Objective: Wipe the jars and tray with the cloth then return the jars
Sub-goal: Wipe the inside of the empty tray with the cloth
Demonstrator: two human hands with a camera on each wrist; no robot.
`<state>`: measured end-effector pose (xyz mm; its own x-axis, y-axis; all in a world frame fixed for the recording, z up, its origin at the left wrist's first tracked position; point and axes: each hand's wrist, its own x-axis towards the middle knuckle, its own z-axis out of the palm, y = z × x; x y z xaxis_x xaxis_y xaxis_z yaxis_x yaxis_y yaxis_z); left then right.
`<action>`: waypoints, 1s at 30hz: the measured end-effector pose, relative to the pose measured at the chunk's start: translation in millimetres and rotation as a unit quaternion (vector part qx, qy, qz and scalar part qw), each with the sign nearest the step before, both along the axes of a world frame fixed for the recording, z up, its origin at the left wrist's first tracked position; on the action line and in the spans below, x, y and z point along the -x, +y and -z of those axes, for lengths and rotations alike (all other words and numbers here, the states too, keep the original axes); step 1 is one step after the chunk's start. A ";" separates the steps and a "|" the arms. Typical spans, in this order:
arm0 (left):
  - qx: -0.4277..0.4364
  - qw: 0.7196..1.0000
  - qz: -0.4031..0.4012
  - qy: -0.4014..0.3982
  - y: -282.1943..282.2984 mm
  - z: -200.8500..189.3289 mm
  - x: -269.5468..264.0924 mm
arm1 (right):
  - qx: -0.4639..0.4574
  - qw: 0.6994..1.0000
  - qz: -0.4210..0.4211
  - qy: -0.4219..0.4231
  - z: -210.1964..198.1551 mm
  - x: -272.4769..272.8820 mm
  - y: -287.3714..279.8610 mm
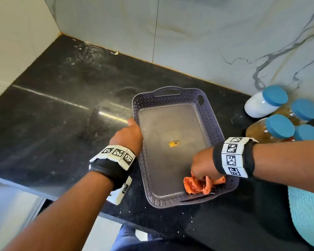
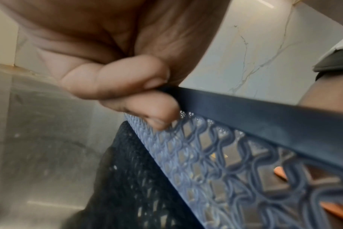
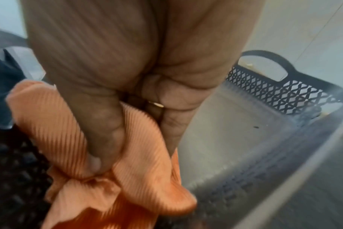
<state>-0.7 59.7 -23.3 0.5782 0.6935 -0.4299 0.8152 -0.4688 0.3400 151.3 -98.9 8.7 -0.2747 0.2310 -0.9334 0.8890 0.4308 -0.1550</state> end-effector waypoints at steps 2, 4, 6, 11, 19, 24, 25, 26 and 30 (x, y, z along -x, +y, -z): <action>-0.013 1.000 0.024 0.001 14.9 -2.1 -8.2 | -0.018 0.999 0.042 0.002 -3.3 -2.2 5.9; -0.003 0.999 0.042 -0.019 30.2 -10.4 -15.1 | -0.080 0.993 0.078 0.024 -1.9 2.4 12.1; 0.001 0.998 0.038 -0.044 37.6 -19.9 -12.8 | -0.141 0.984 0.106 0.036 -6.4 8.6 26.1; 0.047 0.998 0.035 0.016 3.5 -26.8 42.0 | -0.269 0.938 0.207 0.069 -22.8 5.8 71.8; 0.135 0.991 -0.012 -0.009 -47.2 -1.0 77.3 | -0.106 0.989 -0.025 0.103 2.8 4.5 32.2; 0.094 0.995 0.010 0.019 -49.0 2.2 74.2 | -0.171 0.958 -0.207 0.098 -2.1 -9.0 30.8; 0.075 0.996 0.030 0.036 -48.8 -1.6 72.1 | -0.183 0.952 -0.220 0.105 -1.3 -6.8 29.2; 0.057 0.995 0.052 0.057 -46.7 -6.6 69.7 | -0.186 0.954 -0.207 0.113 -2.7 -4.1 28.2; -0.004 0.993 0.088 0.079 -11.0 -18.0 53.8 | -0.159 0.982 -0.081 0.066 -5.1 7.3 37.8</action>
